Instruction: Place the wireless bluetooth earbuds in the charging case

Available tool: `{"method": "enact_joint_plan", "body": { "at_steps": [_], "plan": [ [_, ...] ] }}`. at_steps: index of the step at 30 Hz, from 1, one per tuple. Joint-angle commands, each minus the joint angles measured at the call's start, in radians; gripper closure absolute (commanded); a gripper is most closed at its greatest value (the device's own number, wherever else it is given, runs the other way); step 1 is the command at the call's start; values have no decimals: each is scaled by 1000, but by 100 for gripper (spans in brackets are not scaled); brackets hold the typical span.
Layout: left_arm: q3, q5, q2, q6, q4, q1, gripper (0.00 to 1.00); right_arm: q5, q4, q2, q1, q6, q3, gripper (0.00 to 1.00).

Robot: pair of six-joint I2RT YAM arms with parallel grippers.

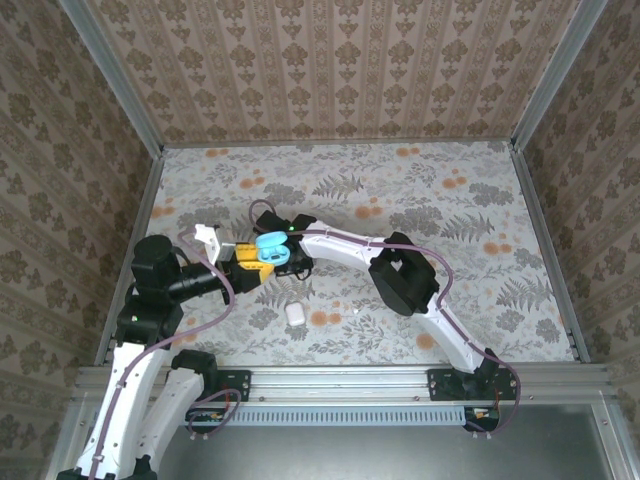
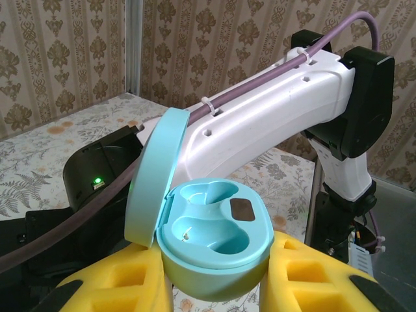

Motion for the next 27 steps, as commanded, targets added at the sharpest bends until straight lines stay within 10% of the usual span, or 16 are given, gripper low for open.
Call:
{"method": "enact_joint_plan", "body": {
  "at_steps": [1, 13, 27],
  "plan": [
    [-16, 22, -12, -16, 25, 10, 75, 3, -15, -38, -9, -6, -48, 83],
    [-60, 0, 52, -117, 224, -20, 75, -52, 249, -418, -162, 35, -423, 84],
    [-89, -205, 351, -103, 548, -282, 75, -54, 263, -847, -309, -47, -698, 83]
  ]
}}
